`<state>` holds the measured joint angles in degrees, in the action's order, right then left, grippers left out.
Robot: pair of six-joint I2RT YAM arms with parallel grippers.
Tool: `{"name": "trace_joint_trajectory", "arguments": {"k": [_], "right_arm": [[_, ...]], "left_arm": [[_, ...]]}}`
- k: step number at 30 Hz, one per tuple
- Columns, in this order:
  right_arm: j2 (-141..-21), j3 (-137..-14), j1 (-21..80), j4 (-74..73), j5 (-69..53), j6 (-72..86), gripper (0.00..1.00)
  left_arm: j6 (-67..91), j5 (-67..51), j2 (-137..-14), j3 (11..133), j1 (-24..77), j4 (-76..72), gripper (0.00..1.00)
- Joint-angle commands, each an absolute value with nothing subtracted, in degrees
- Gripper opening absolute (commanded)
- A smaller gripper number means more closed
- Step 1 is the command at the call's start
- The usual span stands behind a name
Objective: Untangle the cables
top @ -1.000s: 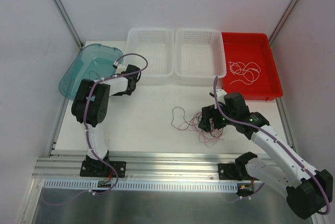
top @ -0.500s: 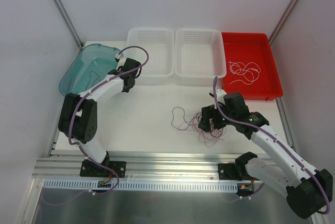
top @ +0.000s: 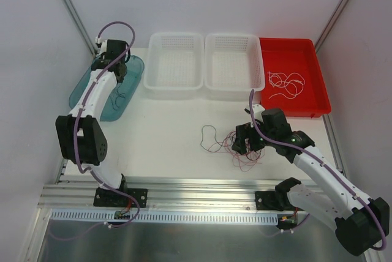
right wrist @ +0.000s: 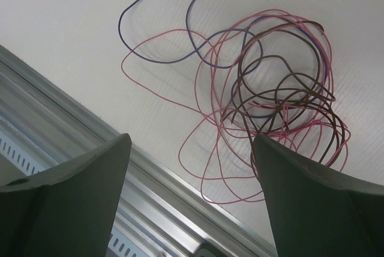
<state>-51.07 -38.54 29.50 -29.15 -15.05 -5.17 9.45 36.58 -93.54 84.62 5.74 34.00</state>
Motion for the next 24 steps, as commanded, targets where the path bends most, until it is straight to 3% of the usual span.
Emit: {"name": "trace_joint_trajectory", "arguments": {"k": [1, 4, 5, 8, 12, 17, 19, 24], "right_arm": [[-50.62, -39.29, 29.88, -28.39, -15.38, -5.27, 0.88], [-50.45, -39.29, 29.88, -28.65, -15.29, -5.27, 0.88], [-50.36, -39.37, 29.88, -28.65, -15.29, -5.19, 0.88], [-50.36, -39.29, 29.88, -28.74, -15.29, -5.27, 0.88], [-50.10, -39.29, 29.97, -28.65, -15.47, -5.19, 0.88], [-49.66, -39.29, 30.06, -28.57, -15.56, -5.19, 0.88], [-49.40, -39.20, 30.06, -28.48, -15.56, -5.27, 0.88], [-48.96, -39.11, 30.15, -28.39, -15.82, -5.19, 0.88]], "left_arm": [[8.96, 33.32, -99.75, 88.76, 1.50, 36.21, 0.04], [11.59, 31.47, -100.81, 89.47, 0.35, 36.21, 0.10], [12.21, 31.12, -100.55, 89.39, 0.35, 36.21, 0.22], [14.84, 29.80, -98.09, 87.63, -1.58, 36.21, 0.38], [17.57, 28.83, -91.52, 82.72, -3.07, 36.30, 0.67], [24.95, 26.37, -83.07, 75.95, -6.50, 36.82, 0.92], [28.54, 25.58, -79.64, 72.26, -9.39, 37.70, 0.99], [32.95, 15.48, -76.11, 64.62, -16.16, 37.01, 0.99]]}}
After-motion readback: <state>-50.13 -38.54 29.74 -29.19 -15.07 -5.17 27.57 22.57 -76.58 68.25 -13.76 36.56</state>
